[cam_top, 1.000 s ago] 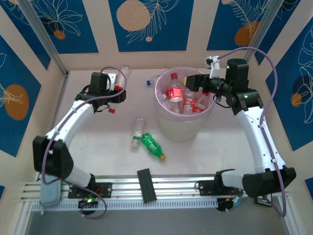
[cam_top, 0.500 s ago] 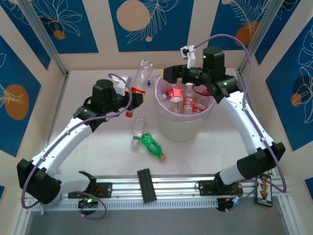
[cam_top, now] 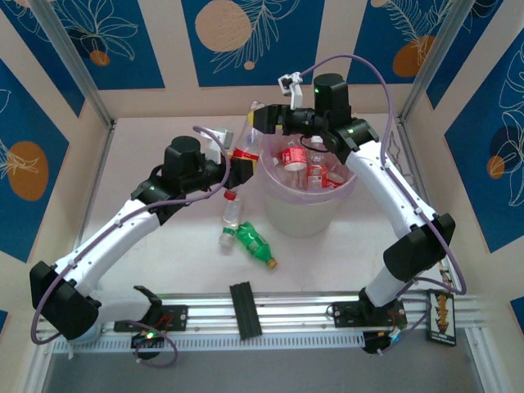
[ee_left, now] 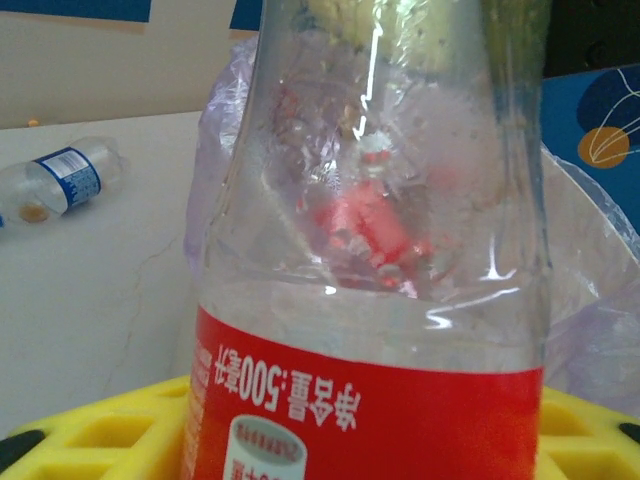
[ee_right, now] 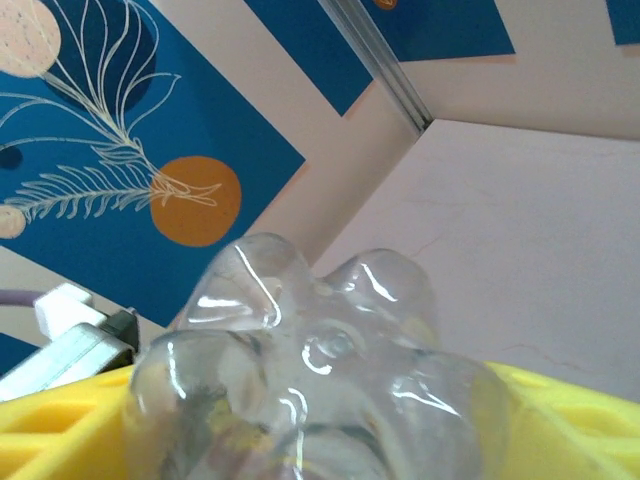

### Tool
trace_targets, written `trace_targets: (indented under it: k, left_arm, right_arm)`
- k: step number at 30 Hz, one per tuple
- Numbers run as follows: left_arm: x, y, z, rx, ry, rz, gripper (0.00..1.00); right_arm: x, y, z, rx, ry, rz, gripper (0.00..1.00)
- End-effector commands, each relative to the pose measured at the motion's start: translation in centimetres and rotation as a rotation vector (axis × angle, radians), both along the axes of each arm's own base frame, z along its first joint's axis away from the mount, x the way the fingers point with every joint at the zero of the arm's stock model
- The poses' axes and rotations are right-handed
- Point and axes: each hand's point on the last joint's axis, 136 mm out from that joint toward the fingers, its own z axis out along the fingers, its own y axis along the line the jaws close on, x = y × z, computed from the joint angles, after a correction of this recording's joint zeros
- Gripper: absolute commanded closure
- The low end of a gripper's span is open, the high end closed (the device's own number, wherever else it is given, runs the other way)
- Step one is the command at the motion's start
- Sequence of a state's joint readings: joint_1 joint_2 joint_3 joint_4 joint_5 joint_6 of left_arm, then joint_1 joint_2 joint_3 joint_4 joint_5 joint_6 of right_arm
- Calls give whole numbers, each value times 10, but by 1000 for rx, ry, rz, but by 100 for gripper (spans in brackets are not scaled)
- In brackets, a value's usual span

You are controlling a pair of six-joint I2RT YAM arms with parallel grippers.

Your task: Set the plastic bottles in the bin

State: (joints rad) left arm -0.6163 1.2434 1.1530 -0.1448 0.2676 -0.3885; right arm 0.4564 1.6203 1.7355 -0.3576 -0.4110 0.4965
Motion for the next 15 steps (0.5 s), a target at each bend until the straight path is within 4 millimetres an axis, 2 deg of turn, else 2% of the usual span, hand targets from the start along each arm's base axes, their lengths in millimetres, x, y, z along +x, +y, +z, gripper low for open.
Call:
trace_targets:
  k: [1, 7, 9, 11, 12, 15]
  left_arm:
    - [-7, -14, 31, -74, -65, -64, 64]
    - [-7, -17, 30, -70, -64, -67, 62]
    - [-7, -16, 31, -71, -69, -62, 56]
    - [-7, -15, 31, -72, -72, -62, 48]
    - [-7, -15, 31, -73, -72, -61, 41]
    - [-10, -15, 36, -83, -86, -67, 10]
  right_arm:
    - [-2, 4, 13, 19, -26, 16, 32]
    - [-2, 3, 13, 22, -30, 13, 47]
    - [-2, 3, 15, 22, -36, 11, 50]
    - [-2, 2, 16, 21, -40, 7, 51]
    - [-2, 1, 18, 23, -44, 4, 51]
    - [-2, -1, 25, 30, -66, 0, 51]
